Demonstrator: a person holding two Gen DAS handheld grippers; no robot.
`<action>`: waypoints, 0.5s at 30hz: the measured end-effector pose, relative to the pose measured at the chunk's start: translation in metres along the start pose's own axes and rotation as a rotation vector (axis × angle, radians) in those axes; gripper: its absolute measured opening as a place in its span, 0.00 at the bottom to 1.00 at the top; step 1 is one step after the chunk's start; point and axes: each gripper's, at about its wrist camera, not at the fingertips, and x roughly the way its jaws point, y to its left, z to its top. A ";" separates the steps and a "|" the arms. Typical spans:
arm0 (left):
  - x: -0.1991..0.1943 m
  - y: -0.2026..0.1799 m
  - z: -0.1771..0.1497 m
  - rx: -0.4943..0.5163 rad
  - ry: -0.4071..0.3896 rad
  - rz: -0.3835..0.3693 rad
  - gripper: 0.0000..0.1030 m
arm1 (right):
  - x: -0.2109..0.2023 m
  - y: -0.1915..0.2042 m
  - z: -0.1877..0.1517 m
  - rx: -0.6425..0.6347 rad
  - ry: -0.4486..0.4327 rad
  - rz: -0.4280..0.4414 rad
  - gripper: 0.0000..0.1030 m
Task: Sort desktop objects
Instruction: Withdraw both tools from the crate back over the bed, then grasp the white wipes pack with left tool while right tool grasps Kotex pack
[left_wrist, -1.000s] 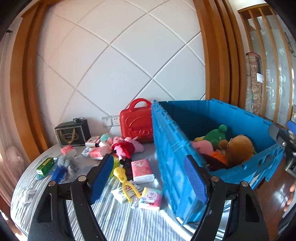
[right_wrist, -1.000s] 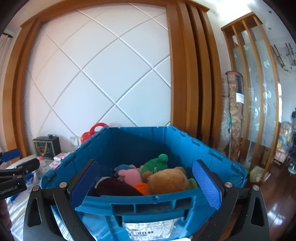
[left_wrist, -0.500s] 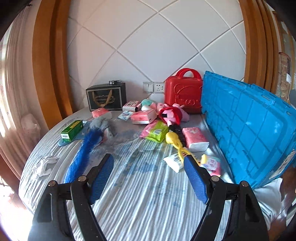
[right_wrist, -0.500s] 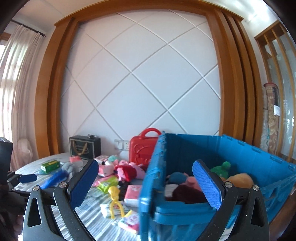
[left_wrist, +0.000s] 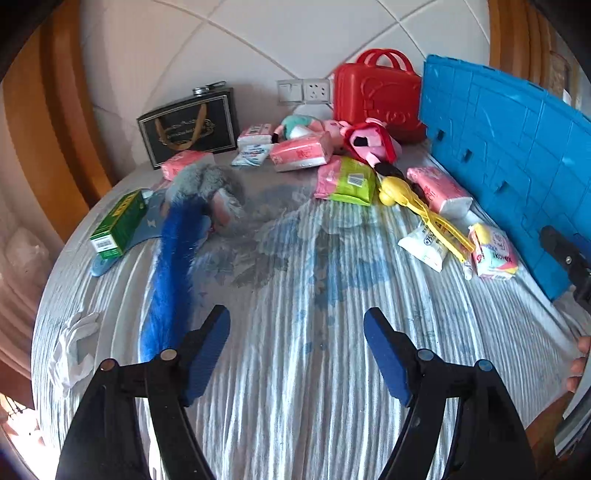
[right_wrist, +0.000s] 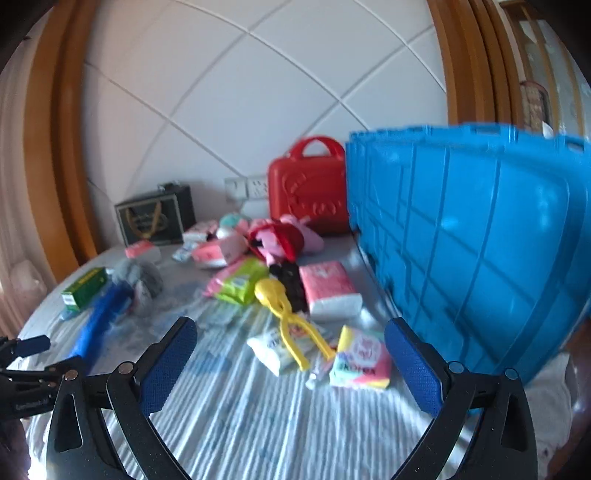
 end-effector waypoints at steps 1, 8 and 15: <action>0.009 -0.006 0.002 0.026 0.004 -0.026 0.72 | 0.008 -0.004 -0.006 0.021 0.031 -0.033 1.00; 0.078 -0.074 0.035 0.199 0.056 -0.212 0.72 | 0.050 -0.041 -0.030 0.151 0.134 -0.229 1.00; 0.140 -0.134 0.066 0.329 0.113 -0.338 0.72 | 0.097 -0.060 -0.038 0.221 0.216 -0.303 1.00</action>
